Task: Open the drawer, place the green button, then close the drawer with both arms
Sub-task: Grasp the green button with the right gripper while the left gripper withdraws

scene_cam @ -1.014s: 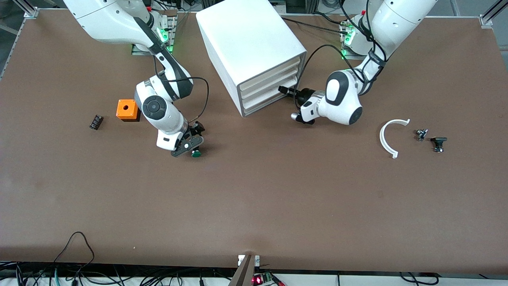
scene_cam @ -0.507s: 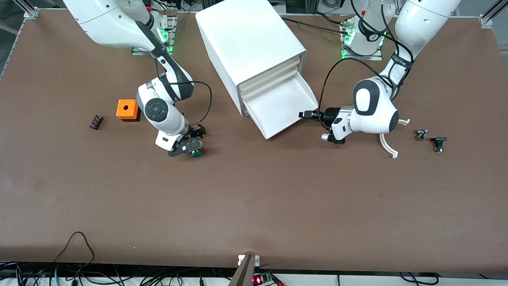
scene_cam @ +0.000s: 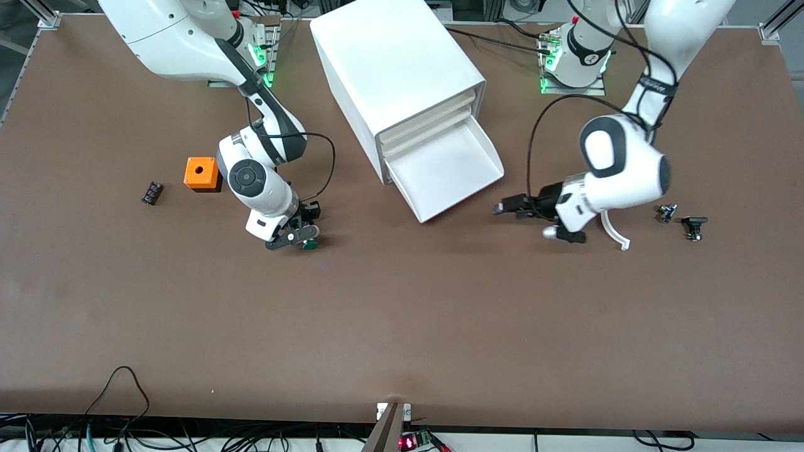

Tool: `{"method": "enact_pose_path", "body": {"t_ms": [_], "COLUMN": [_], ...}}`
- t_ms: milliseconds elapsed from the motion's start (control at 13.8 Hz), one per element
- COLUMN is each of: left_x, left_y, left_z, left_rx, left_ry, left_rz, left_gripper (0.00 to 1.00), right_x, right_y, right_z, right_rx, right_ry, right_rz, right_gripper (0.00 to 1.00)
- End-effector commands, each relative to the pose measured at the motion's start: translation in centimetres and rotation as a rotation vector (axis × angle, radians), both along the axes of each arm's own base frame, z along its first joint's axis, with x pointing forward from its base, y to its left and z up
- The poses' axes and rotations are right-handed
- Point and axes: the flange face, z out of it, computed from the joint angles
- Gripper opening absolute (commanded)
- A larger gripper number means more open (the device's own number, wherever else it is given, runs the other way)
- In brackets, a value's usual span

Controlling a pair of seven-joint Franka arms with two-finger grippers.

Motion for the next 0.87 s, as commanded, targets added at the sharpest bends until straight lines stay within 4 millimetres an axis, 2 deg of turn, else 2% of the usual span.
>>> {"method": "enact_pose_path", "body": {"t_ms": [0,72,145,217,362,435,507,652,797], "left_x": [0.1,0.0,-0.1,-0.3,0.3,0.2,-0.4,-1.6,-2.5], "left_y": [2.5,3.1,6.4,7.8,10.0,10.3,10.7,11.6,12.0], "left_z": [6.4,8.6,11.2,13.9,21.8,25.0,27.4,29.9,31.0], "left_rx": [0.047,0.100,0.208,0.266,0.460,0.542,0.598,0.695,0.769], "left_ry": [-0.109,-0.154,-0.192,-0.192,-0.212,-0.206,-0.180,-0.096,-0.011], "left_rz": [0.032,-0.013,-0.073,-0.146,-0.317,-0.373,-0.391,-0.371,-0.319], "left_gripper": [1.00,1.00,1.00,1.00,1.00,1.00,1.00,1.00,1.00], "right_x": [1.5,2.4,3.3,4.2,5.7,6.4,6.4,6.1,5.1], "right_y": [0.6,0.9,1.0,0.9,1.3,1.9,3.7,7.1,10.9], "right_z": [1.7,3.5,5.7,7.9,11.6,13.1,14.7,17.4,20.0], "right_rx": [0.018,0.026,0.033,0.037,0.044,0.051,0.068,0.105,0.146], "right_ry": [-0.042,-0.072,-0.107,-0.140,-0.197,-0.217,-0.233,-0.282,-0.333], "right_rz": [-0.013,-0.008,-0.005,0.003,0.094,0.153,0.222,0.370,0.561], "right_gripper": [0.27,0.26,0.25,0.25,0.25,0.25,0.25,0.25,0.25]}}
